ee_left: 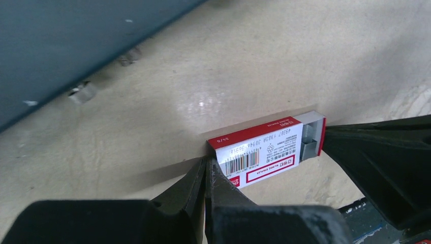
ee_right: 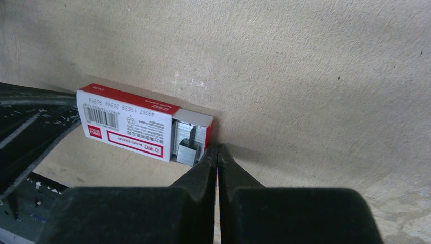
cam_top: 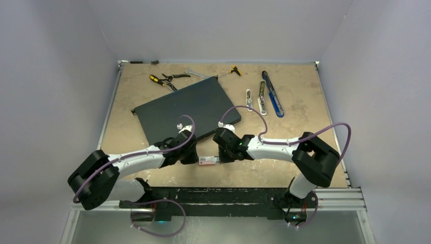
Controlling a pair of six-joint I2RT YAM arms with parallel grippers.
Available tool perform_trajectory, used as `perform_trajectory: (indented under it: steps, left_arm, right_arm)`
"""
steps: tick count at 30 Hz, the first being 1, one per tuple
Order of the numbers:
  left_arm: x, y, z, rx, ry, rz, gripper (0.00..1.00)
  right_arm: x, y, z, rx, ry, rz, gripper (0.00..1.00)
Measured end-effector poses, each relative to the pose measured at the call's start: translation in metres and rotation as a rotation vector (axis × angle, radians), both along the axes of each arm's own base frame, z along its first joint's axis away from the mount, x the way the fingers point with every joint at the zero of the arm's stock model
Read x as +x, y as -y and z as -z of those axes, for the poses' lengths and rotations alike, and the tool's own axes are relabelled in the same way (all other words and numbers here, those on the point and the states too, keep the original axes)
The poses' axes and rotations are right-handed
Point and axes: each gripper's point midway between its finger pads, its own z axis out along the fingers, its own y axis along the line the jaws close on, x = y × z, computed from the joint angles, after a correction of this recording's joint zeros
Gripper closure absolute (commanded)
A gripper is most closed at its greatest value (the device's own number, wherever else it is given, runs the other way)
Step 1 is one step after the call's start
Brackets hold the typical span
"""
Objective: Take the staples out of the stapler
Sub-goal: Close the staple box at the center of the board.
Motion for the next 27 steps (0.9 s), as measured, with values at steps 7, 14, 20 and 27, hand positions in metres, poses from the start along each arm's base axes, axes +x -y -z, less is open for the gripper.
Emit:
perform_trajectory:
  steps: [7, 14, 20, 27]
  left_arm:
    - [-0.006, 0.019, 0.000, -0.027, 0.006, 0.047, 1.00]
    - [-0.006, 0.025, 0.000, -0.022, -0.002, 0.052, 1.00]
    - [-0.004, 0.029, 0.000, -0.011, -0.006, 0.056, 1.00]
    - [-0.003, 0.027, 0.000, 0.017, 0.003, 0.048, 1.00]
  right_arm:
    - [-0.001, -0.001, -0.001, 0.005, -0.004, -0.003, 1.00]
    - [-0.003, -0.004, -0.002, 0.008, -0.016, -0.020, 1.00]
    - [-0.005, -0.002, 0.000, -0.006, -0.025, -0.027, 1.00]
    - [-0.006, 0.001, 0.000, -0.015, -0.028, -0.008, 1.00]
